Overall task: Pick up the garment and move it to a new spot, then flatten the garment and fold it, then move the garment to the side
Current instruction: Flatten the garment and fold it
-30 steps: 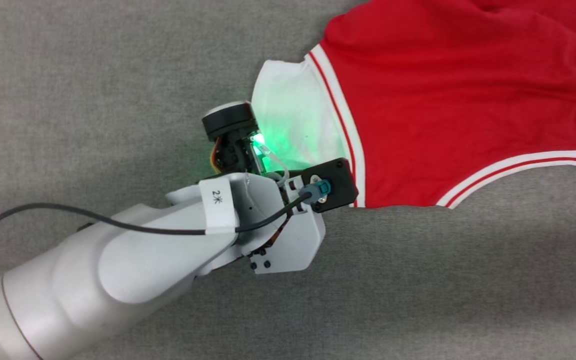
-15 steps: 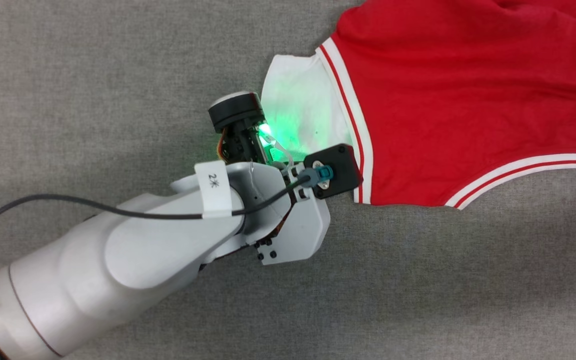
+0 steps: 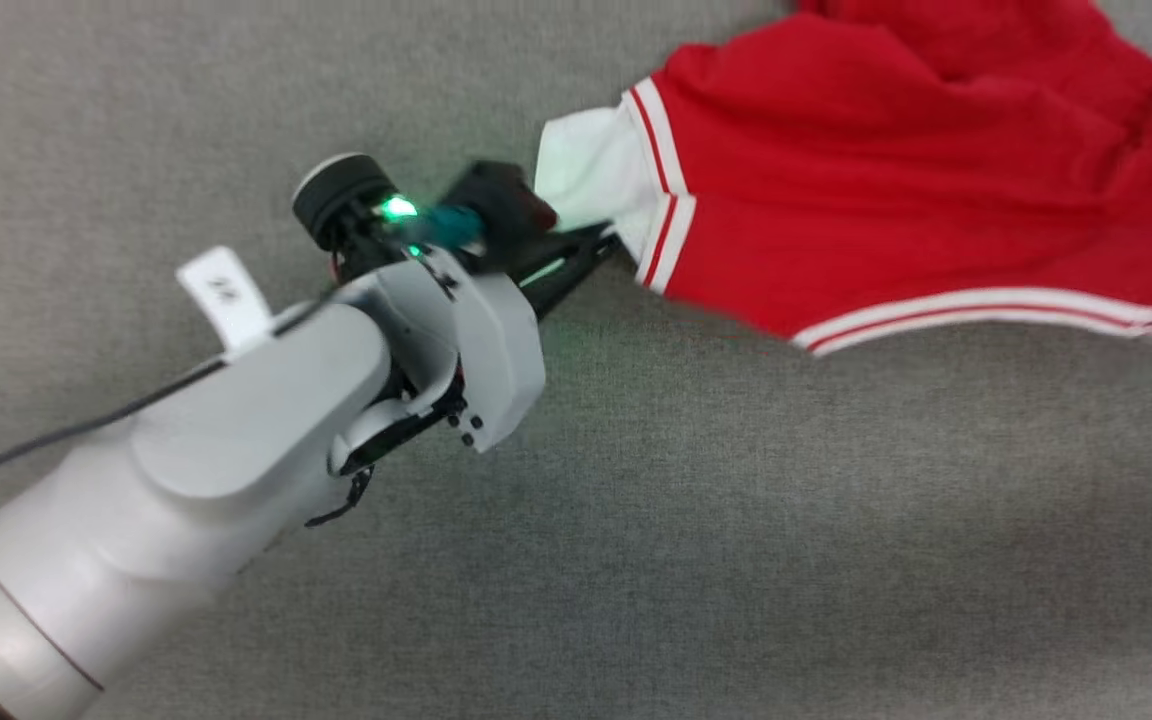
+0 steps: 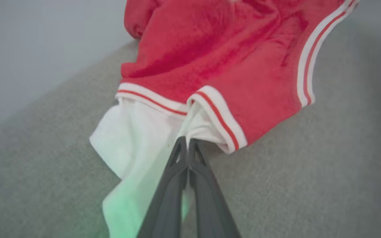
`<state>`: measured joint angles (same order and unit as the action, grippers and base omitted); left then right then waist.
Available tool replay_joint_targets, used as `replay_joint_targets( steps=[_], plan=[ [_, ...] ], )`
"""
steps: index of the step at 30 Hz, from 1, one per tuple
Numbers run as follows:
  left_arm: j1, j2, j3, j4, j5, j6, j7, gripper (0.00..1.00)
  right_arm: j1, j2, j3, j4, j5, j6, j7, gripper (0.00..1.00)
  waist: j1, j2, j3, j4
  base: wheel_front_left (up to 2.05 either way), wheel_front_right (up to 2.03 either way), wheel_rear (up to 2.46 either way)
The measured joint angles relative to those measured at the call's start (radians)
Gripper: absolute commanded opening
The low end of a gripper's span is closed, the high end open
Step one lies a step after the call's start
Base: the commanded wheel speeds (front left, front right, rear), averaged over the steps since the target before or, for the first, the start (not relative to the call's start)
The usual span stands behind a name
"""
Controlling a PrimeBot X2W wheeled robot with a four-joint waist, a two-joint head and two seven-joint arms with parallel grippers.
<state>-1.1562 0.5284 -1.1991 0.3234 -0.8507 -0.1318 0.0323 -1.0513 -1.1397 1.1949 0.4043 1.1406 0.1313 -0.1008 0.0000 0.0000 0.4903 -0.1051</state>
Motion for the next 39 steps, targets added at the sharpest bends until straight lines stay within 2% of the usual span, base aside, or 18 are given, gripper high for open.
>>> replay_joint_targets(
  steps=[5,11,16,22,28,34,39],
  plan=[
    [0.046,0.023,0.093,-0.015,-0.114,0.002,-0.081,0.00,0.000,-0.054,-0.038,-0.068,0.113,0.000,-0.058,0.00,0.0000,0.0000,-0.063,0.012,0.00,0.00,0.00],
    [0.056,0.055,0.224,-0.048,-0.246,0.018,-0.146,0.00,-0.008,-0.057,-0.099,-0.063,0.223,0.000,-0.087,0.00,0.0000,0.0000,-0.110,0.041,0.00,0.00,0.00],
    [-0.010,0.018,0.309,0.027,-0.339,0.032,-0.150,0.00,-0.087,0.066,-0.165,0.053,0.297,0.000,-0.067,0.00,0.0000,0.0000,-0.104,0.060,0.00,0.00,0.00],
    [-0.218,-0.091,0.376,0.228,-0.357,0.038,-0.155,0.00,-0.273,0.261,-0.258,0.292,0.360,0.000,-0.041,0.00,0.0000,0.0000,-0.057,0.061,0.00,0.00,0.00],
    [-0.462,-0.179,0.437,0.446,-0.339,0.044,-0.219,0.00,-0.502,0.396,-0.334,0.498,0.357,0.001,-0.097,0.00,0.0000,0.0000,-0.001,0.052,0.00,0.00,0.00],
    [-0.676,-0.227,0.490,0.589,-0.306,0.033,-0.277,0.00,-0.686,0.454,-0.380,0.611,0.306,0.002,-0.148,0.00,0.0000,0.0000,0.033,0.026,0.00,0.00,0.00],
    [-0.724,-0.263,0.499,0.644,-0.286,0.009,-0.288,0.00,-0.718,0.453,-0.400,0.613,0.275,0.002,-0.156,0.00,0.0000,0.0000,0.037,0.017,0.00,0.00,0.00]
  ],
)
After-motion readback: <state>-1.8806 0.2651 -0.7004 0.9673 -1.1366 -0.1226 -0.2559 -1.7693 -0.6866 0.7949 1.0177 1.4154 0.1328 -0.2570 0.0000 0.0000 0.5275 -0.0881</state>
